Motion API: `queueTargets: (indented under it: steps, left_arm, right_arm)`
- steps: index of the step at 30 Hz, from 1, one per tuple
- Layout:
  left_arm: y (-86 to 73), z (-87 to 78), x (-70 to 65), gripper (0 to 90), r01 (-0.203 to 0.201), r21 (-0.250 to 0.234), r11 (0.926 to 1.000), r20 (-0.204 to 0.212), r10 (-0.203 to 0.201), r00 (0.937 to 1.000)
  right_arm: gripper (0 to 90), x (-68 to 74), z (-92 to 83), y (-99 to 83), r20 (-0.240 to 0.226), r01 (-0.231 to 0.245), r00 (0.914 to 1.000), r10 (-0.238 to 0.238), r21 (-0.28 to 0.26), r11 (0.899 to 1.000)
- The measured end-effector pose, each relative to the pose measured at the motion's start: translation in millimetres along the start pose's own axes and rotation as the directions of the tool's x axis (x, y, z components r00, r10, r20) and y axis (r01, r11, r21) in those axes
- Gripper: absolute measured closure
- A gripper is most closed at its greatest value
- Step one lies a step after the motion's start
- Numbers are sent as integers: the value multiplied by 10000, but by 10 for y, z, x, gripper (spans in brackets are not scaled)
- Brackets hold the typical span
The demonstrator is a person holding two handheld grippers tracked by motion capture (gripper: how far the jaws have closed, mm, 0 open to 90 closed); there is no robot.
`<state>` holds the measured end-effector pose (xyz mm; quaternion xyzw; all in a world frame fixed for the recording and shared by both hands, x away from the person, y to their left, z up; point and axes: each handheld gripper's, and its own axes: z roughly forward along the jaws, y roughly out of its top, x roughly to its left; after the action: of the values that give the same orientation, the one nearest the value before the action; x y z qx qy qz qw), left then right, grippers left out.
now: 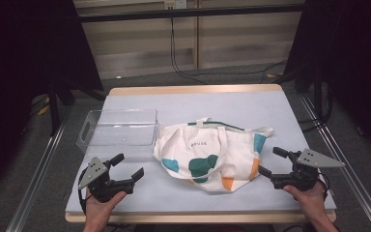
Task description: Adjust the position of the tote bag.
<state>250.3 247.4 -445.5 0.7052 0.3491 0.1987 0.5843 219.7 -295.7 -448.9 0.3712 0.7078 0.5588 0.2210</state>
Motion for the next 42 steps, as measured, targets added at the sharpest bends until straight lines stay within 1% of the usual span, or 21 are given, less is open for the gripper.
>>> queueTargets:
  steps: [1, 3, 6, 8, 10, 13, 18, 20, 23, 28, 30, 31, 32, 33, 34, 35, 36, 38, 40, 41, 42]
  left_arm:
    - [0, 9, 2, 77, -49, 72, 10000, -57, 50, 10000]
    - [-4, 32, 13, 76, -29, 166, 9999, 91, 28, 10000]
    - [-6, 46, 19, 76, -2, 206, 9998, -3, 2, 10000]
    - [-11, 54, 33, 76, 43, 238, 9997, 35, -43, 10000]
    - [-15, 56, 44, 79, 32, 279, 9996, 34, -33, 10000]
    - [-16, 55, 51, 84, 37, 291, 9996, 9, -37, 10000]
    - [-17, 43, 30, 85, -62, 424, 9991, -62, 65, 10000]
    - [-23, 50, 25, 88, -114, 498, 9987, 83, 110, 9999]
    - [-23, 78, 28, 95, -190, 597, 9980, 170, 180, 9997]
    - [-23, 93, 34, 95, -204, 658, 9976, 177, 192, 9997]
    - [-23, 93, 33, 95, -209, 675, 9975, 183, 197, 9996]
    - [-22, 89, 33, 95, -227, 691, 9973, 178, 215, 9996]
    - [-23, 85, 31, 95, -251, 686, 9973, 122, 243, 9996]
    - [-27, 79, 25, 95, -243, 684, 9974, 235, 228, 9995]
    - [-28, 70, 18, 95, -288, 736, 9969, 118, 280, 9995]
    - [-35, 58, 19, 82, -362, 841, 9958, 302, 337, 9990]
    - [-41, 56, 13, 75, -301, 885, 9956, 337, 272, 9991]
    - [-51, 45, 4, 77, -370, 938, 9949, 437, 330, 9985]
    - [-39, 29, -12, 77, -461, 965, 9943, 359, 428, 9984]
    - [-39, 31, -26, 77, -419, 925, 9948, 414, 382, 9984]
    - [-36, 34, -26, 77, -554, 891, 9945, 523, 508, 9973]
  right_arm:
    - [105, 0, 0, 0, 0, 0, 10000, 0, 0, 10000]
    - [137, -17, -8, 0, -250, -29, 9997, 33, 138, 9999]
    - [145, -19, 2, 1, -213, 23, 9998, -19, 173, 9998]
    - [189, -23, 13, 11, -329, -3, 9995, 12, 284, 9996]
    - [199, -37, 28, 26, -412, 20, 9991, -6, 336, 9994]
    - [242, -53, 60, 67, -710, 64, 9975, -28, 503, 9987]
    - [259, -57, 89, 96, -966, 128, 9953, -54, 762, 9970]
    - [263, -56, 104, 112, -1071, 190, 9942, -90, 925, 9955]
    - [276, -62, 152, 160, -1503, 284, 9886, -92, 1262, 9916]
    - [315, -71, 213, 203, -1925, 273, 9813, 37, 1583, 9870]
    - [330, -67, 245, 240, -2059, 404, 9786, -38, 1738, 9839]
    - [357, -68, 291, 287, -2274, 488, 9738, -58, 1839, 9817]
    - [357, -68, 291, 287, -2274, 488, 9738, -58, 1839, 9817]
    - [362, -63, 312, 310, -2327, 517, 9725, -52, 1941, 9796]
    - [369, -58, 342, 339, -2415, 561, 9704, -69, 1975, 9787]
    - [402, -41, 384, 384, -2468, 618, 9690, -90, 2070, 9764]
    - [424, -32, 397, 400, -2359, 631, 9717, -121, 2096, 9757]
    - [427, -31, 413, 414, -2368, 642, 9715, -128, 2109, 9754]
    - [446, -29, 464, 454, -2456, 760, 9691, -212, 2159, 9735]
    - [460, -25, 490, 476, -2548, 768, 9668, -182, 2217, 9721]
    - [471, -21, 518, 501, -2668, 872, 9634, -243, 2266, 9701]
